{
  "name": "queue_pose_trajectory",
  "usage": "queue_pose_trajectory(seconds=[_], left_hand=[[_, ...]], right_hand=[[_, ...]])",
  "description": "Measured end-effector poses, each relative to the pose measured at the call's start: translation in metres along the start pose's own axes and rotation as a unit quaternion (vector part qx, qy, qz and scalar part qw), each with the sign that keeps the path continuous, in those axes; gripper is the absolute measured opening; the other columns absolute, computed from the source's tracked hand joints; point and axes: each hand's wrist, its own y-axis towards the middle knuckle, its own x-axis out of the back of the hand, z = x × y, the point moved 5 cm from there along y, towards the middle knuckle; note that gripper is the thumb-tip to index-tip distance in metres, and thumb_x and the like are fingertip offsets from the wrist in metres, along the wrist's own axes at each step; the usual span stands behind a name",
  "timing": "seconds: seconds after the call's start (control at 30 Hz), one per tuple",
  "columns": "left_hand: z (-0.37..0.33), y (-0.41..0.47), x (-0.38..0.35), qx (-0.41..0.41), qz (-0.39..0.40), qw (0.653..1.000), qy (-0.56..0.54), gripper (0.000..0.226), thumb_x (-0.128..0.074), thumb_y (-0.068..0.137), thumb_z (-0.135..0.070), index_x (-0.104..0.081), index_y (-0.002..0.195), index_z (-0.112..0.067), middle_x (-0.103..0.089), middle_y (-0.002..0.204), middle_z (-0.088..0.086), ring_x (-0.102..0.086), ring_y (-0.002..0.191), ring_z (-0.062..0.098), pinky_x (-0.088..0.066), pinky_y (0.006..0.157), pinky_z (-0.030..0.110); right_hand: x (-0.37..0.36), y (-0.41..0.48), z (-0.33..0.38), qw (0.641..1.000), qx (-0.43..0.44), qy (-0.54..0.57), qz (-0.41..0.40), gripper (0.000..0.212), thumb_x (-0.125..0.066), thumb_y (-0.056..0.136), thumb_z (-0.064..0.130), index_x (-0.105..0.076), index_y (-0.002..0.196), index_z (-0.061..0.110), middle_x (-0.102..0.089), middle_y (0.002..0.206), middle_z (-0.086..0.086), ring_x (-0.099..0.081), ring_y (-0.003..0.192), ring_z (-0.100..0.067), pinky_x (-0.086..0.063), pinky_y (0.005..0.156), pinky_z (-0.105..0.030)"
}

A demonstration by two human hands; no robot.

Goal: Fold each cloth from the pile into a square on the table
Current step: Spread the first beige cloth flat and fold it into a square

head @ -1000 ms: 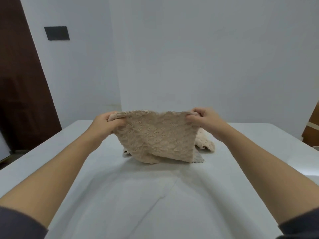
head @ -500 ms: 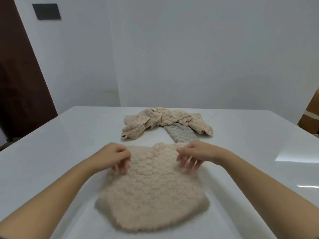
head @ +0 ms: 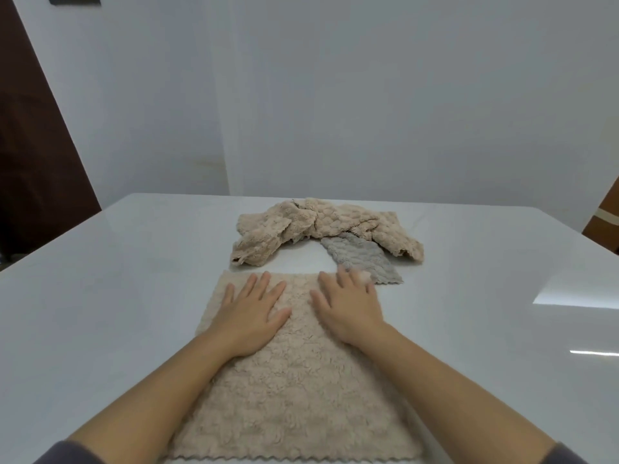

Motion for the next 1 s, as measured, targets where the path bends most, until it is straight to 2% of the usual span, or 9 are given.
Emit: queue_pose_trajectory(seconds=[0.13,0.23,0.3,0.43,0.57,0.7,0.83,0.93,1.0], left_hand=[[0.000,0.000,-0.001,-0.004,-0.002,1.000,0.000,0.063,-0.013,0.096,-0.061,0.004,0.153,-0.037,0.018,0.160,-0.005,0.018,0.146,0.015,0.011,0.118,0.049],[-0.002,0.002,-0.001,0.000,-0.002,1.000,0.001,0.064,-0.012,0.096,-0.062,0.005,0.153,-0.037,0.018,0.160,-0.004,0.018,0.146,0.016,0.011,0.117,0.050],[-0.005,0.005,-0.001,0.006,0.000,1.000,-0.001,0.065,-0.013,0.096,-0.061,0.004,0.153,-0.036,0.018,0.160,-0.003,0.018,0.146,0.017,0.011,0.117,0.050],[-0.010,0.015,0.001,0.003,-0.008,1.000,-0.019,0.064,-0.013,0.097,-0.061,0.002,0.153,-0.034,0.016,0.160,-0.002,0.018,0.147,0.017,0.012,0.117,0.051],[0.004,0.016,0.005,0.012,-0.019,1.000,-0.020,0.061,-0.012,0.098,-0.058,0.001,0.153,-0.036,0.015,0.160,-0.004,0.015,0.147,0.016,0.009,0.118,0.051],[0.013,0.012,0.002,0.036,-0.022,0.999,-0.019,0.058,-0.010,0.099,-0.054,0.001,0.153,-0.036,0.014,0.161,-0.003,0.013,0.148,0.015,0.008,0.119,0.047],[0.016,-0.005,0.007,0.060,-0.041,0.997,-0.036,0.061,-0.010,0.099,-0.051,0.001,0.154,-0.028,0.012,0.161,0.001,0.013,0.148,0.017,0.009,0.119,0.044],[0.003,-0.029,0.016,0.002,-0.073,0.996,-0.044,0.060,-0.012,0.100,-0.049,0.001,0.154,-0.027,0.014,0.160,-0.007,0.017,0.146,0.010,0.010,0.119,0.040],[-0.008,-0.044,0.011,-0.037,-0.060,0.996,-0.046,0.060,-0.014,0.100,-0.050,0.002,0.154,-0.030,0.014,0.159,-0.012,0.019,0.145,0.005,0.011,0.119,0.038]], right_hand=[[0.008,0.023,-0.048,0.997,-0.076,-0.019,-0.025,0.062,-0.014,0.097,0.054,-0.033,0.146,0.020,-0.026,0.158,-0.008,-0.017,0.147,-0.029,-0.013,0.116,-0.059],[0.017,0.035,-0.077,0.995,-0.098,-0.023,-0.021,0.059,-0.014,0.096,0.052,-0.038,0.141,0.022,-0.027,0.157,-0.004,-0.015,0.147,-0.027,-0.008,0.113,-0.065],[0.023,0.039,-0.079,0.993,-0.109,-0.035,-0.020,0.059,-0.014,0.097,0.048,-0.038,0.143,0.020,-0.021,0.160,-0.004,-0.009,0.148,-0.028,-0.003,0.113,-0.066],[0.024,0.027,-0.030,0.998,-0.053,-0.018,-0.031,0.058,-0.015,0.102,0.040,-0.018,0.153,0.013,-0.002,0.163,-0.009,0.006,0.150,-0.028,0.001,0.119,-0.057],[-0.005,0.006,0.005,0.998,0.016,-0.006,0.057,0.061,-0.013,0.102,0.049,-0.004,0.156,0.022,0.010,0.163,-0.003,0.015,0.149,-0.026,0.009,0.118,-0.053],[-0.011,0.007,0.001,0.998,0.017,-0.021,0.064,0.063,-0.013,0.100,0.056,-0.002,0.156,0.030,0.011,0.163,0.001,0.015,0.149,-0.023,0.012,0.116,-0.052],[-0.005,-0.001,0.003,0.999,0.020,-0.020,0.043,0.063,-0.013,0.101,0.053,-0.002,0.156,0.025,0.010,0.163,-0.002,0.015,0.149,-0.025,0.011,0.118,-0.053],[0.003,-0.020,0.018,0.998,0.056,-0.016,0.008,0.062,-0.013,0.102,0.049,-0.001,0.156,0.021,0.009,0.163,-0.002,0.016,0.149,-0.023,0.011,0.119,-0.051],[-0.002,-0.035,0.030,0.996,0.088,-0.015,0.028,0.062,-0.014,0.102,0.049,-0.001,0.156,0.021,0.009,0.163,0.000,0.015,0.149,-0.022,0.011,0.119,-0.050]])
